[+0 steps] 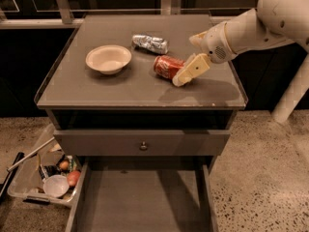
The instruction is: Place coke can into middle drawer
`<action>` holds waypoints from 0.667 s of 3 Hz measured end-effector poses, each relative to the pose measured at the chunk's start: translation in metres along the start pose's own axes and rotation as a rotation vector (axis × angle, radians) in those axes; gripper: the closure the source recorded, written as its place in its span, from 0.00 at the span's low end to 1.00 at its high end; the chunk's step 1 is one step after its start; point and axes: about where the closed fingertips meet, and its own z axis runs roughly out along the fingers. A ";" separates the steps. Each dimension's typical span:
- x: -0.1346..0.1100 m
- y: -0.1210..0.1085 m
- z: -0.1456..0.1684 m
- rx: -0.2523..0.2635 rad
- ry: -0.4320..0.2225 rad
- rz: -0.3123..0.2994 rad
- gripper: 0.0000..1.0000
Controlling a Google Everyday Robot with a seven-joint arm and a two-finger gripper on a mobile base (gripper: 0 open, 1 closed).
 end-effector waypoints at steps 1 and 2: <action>0.002 -0.003 0.015 -0.004 0.002 0.021 0.00; 0.010 -0.006 0.030 0.015 0.040 0.039 0.00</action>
Offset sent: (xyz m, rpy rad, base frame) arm 0.0250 0.0109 -0.0424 -0.0635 0.0472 -0.0909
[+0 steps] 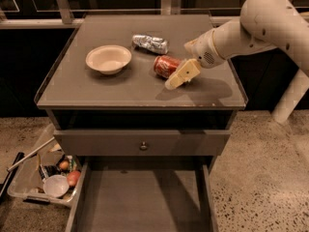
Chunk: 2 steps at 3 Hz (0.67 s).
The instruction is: Place coke can into middle drawer
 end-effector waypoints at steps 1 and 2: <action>0.008 -0.007 0.015 0.027 0.042 0.019 0.00; 0.009 -0.007 0.015 0.028 0.043 0.019 0.14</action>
Offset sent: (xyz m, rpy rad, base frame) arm 0.0086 0.0013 -0.0127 -0.0299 0.0108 -0.0318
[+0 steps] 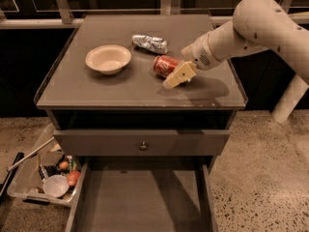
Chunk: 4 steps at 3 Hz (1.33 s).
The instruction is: Place coke can into middle drawer
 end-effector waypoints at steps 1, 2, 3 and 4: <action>0.000 0.000 0.000 0.000 0.000 0.000 0.35; 0.000 0.000 0.000 0.000 0.000 0.000 0.59; 0.000 0.000 0.000 0.000 0.000 0.000 0.82; 0.000 0.000 0.000 -0.001 0.000 0.000 1.00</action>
Offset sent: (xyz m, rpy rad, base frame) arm 0.0000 0.0000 0.0000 0.0000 0.0000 0.0000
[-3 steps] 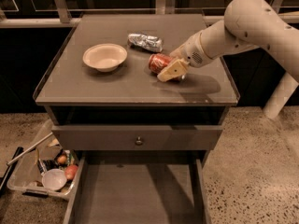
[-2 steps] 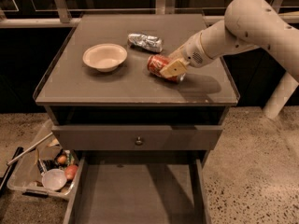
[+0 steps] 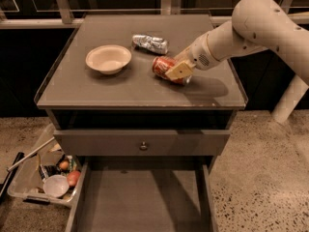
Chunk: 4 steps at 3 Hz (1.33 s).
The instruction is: Place coke can into middle drawer
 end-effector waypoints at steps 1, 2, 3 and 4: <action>0.005 0.011 -0.011 0.006 -0.012 -0.007 1.00; 0.012 0.021 -0.034 0.022 -0.041 -0.003 1.00; 0.015 0.035 -0.057 0.032 -0.061 -0.018 1.00; 0.015 0.058 -0.086 0.038 -0.069 -0.067 1.00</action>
Offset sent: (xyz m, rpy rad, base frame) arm -0.0606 -0.0428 0.0240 0.0600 -0.0645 -0.0346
